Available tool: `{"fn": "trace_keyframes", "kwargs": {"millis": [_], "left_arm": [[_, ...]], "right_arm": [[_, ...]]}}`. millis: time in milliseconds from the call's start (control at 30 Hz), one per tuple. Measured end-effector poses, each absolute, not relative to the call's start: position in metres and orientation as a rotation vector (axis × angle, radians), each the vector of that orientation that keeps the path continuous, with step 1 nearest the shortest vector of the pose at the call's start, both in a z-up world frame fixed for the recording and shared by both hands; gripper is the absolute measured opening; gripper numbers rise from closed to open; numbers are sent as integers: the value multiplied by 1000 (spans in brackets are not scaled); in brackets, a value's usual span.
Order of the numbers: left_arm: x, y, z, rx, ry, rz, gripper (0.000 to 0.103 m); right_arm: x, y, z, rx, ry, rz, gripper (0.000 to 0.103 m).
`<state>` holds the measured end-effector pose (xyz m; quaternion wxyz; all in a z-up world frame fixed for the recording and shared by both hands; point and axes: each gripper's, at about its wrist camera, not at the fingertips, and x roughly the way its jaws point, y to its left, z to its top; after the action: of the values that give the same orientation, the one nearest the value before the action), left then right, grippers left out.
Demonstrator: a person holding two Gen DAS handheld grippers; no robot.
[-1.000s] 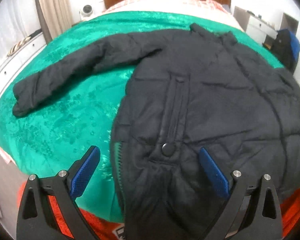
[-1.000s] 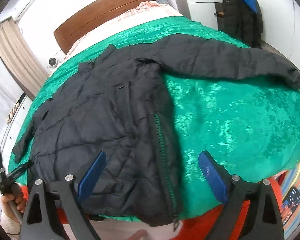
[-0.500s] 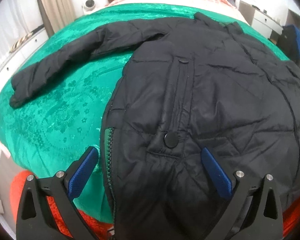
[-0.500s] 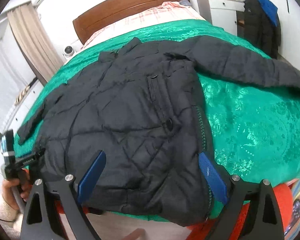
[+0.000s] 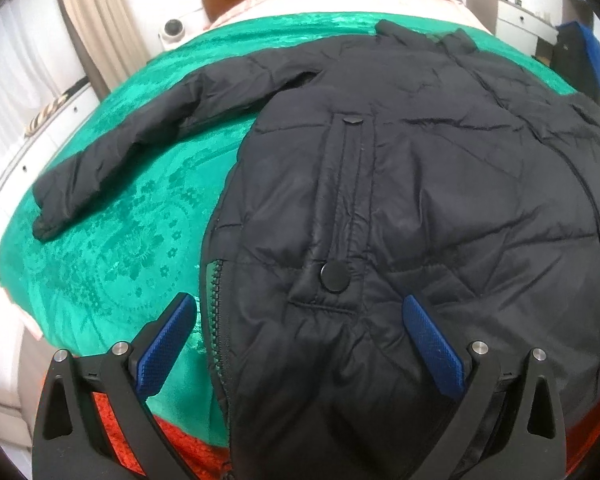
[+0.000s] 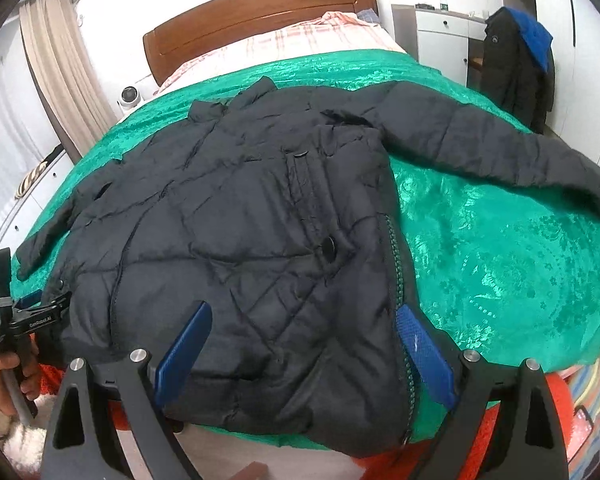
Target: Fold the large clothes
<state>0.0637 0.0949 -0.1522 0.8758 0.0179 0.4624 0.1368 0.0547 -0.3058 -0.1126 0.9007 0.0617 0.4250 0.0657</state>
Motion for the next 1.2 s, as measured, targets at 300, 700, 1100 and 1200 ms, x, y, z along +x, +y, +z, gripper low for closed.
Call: {"fn": "trace_keyframes", "kwargs": {"millis": [300, 700, 1100, 1200], "left_arm": [[63, 92, -153, 69, 965, 291, 103], [63, 92, -155, 76, 966, 287, 103], [52, 121, -147, -140, 959, 201, 103], [50, 118, -140, -118, 932, 221, 103]], "right_arm": [[53, -306, -112, 103, 866, 107, 93], [56, -315, -108, 98, 865, 83, 93], [99, -524, -123, 715, 737, -138, 93], [112, -583, -144, 904, 657, -213, 93]]}}
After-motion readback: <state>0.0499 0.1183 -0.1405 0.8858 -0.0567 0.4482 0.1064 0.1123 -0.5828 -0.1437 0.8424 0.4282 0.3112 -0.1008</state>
